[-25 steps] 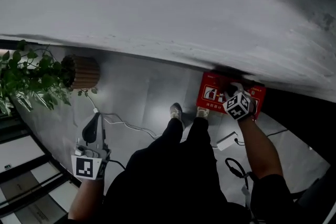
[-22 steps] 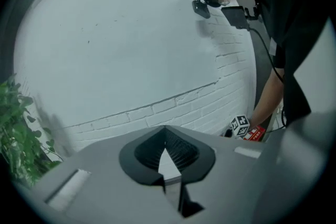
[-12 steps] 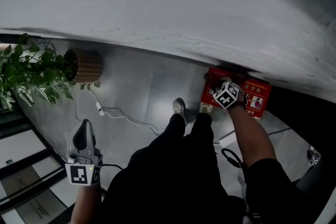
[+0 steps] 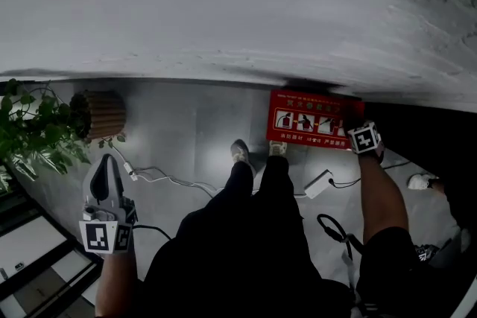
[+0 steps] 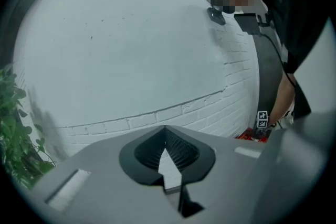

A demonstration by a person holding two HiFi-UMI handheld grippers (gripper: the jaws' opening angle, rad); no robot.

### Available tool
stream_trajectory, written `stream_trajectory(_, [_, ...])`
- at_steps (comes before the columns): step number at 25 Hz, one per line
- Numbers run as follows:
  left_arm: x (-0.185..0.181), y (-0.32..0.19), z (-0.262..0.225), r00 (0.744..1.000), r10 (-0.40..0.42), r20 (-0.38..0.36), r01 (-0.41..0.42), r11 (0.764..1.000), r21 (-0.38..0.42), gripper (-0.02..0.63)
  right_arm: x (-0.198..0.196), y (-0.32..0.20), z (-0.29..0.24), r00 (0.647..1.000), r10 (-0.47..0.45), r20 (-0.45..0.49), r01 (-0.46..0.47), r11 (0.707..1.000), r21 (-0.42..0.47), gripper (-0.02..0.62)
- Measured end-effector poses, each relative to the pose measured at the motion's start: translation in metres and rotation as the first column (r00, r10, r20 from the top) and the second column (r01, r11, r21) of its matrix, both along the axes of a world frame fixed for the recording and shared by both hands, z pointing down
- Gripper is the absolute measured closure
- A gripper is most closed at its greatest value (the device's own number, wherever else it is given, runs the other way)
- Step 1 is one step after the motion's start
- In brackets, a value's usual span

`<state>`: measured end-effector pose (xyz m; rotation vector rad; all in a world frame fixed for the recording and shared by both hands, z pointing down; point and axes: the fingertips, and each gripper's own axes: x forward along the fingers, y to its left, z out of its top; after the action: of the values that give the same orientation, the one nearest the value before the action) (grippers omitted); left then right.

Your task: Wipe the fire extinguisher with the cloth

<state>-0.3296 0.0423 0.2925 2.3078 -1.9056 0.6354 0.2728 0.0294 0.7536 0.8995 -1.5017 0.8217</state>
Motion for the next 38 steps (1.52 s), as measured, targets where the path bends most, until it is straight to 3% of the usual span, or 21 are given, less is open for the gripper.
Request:
stream_trajectory(3, [-0.002,0.001,0.001,1.0,0.01,0.004,-0.01,1.0,0.008,0.606,0.025,0.019,-0.005,0.988,0.154,0.03,-0.152,0.987,-0.058,0.523])
stream_trajectory(5, [-0.012,0.01,0.002,1.0,-0.002,0.026,0.002,1.0,0.002,0.606,0.02,0.017,-0.011,0.992,0.124,0.033,-0.124,0.992,-0.021,0.523])
stream_trajectory(7, [-0.022,0.017,0.0,0.999,-0.03,0.025,0.03,1.0,0.004,0.606,-0.012,0.0,-0.02,0.999,-0.048,0.001,0.048,0.996,0.072,0.523])
stream_trajectory(8, [-0.027,0.02,0.0,0.999,-0.048,0.021,0.048,0.999,0.005,0.606,-0.041,-0.012,-0.023,0.987,-0.163,-0.01,0.163,0.978,0.13,0.523])
stream_trajectory(11, [-0.036,0.027,-0.001,0.995,-0.095,0.012,0.095,0.995,0.006,0.606,-0.165,-0.031,-0.025,0.896,-0.44,0.064,0.415,0.878,0.239,0.523])
stream_trajectory(13, [-0.036,0.031,-0.001,0.994,-0.108,0.015,0.108,0.994,0.003,0.606,-0.252,-0.031,-0.031,0.829,-0.536,0.159,0.488,0.833,0.262,0.522])
stream_trajectory(15, [-0.033,0.036,-0.002,0.994,-0.11,0.026,0.111,0.994,-0.003,0.606,-0.312,-0.025,-0.024,0.779,-0.588,0.215,0.543,0.806,0.235,0.522])
stream_trajectory(18, [-0.032,0.043,-0.006,0.992,-0.12,0.041,0.121,0.993,-0.017,0.606,-0.335,-0.004,0.006,0.751,-0.624,0.218,0.615,0.78,0.116,0.522])
stream_trajectory(21, [-0.037,0.05,-0.007,0.99,-0.135,0.051,0.136,0.991,-0.019,0.606,-0.316,-0.001,0.012,0.767,-0.603,0.221,0.595,0.796,0.108,0.522])
stream_trajectory(24, [-0.037,0.05,-0.003,0.988,-0.148,0.036,0.149,0.989,-0.018,0.606,-0.271,-0.005,0.006,0.822,-0.528,0.213,0.51,0.849,0.135,0.523])
stream_trajectory(28, [-0.02,0.035,0.004,0.995,-0.104,0.006,0.104,0.994,-0.014,0.606,-0.169,0.006,0.0,0.911,-0.384,0.148,0.371,0.922,0.112,0.523])
stream_trajectory(32, [0.007,0.013,0.011,0.999,-0.031,-0.019,0.03,0.999,-0.013,0.606,-0.046,0.021,0.003,0.986,-0.155,0.052,0.152,0.986,0.068,0.523])
stream_trajectory(35, [0.019,0.007,0.015,1.0,0.005,-0.015,-0.005,1.0,-0.013,0.606,0.027,0.032,0.0,0.999,0.037,-0.004,-0.037,0.999,0.004,0.523])
stream_trajectory(38, [0.02,0.008,0.018,1.0,-0.005,-0.02,0.004,1.0,-0.025,0.606,0.052,0.045,0.001,0.974,0.226,0.027,-0.223,0.971,-0.088,0.518])
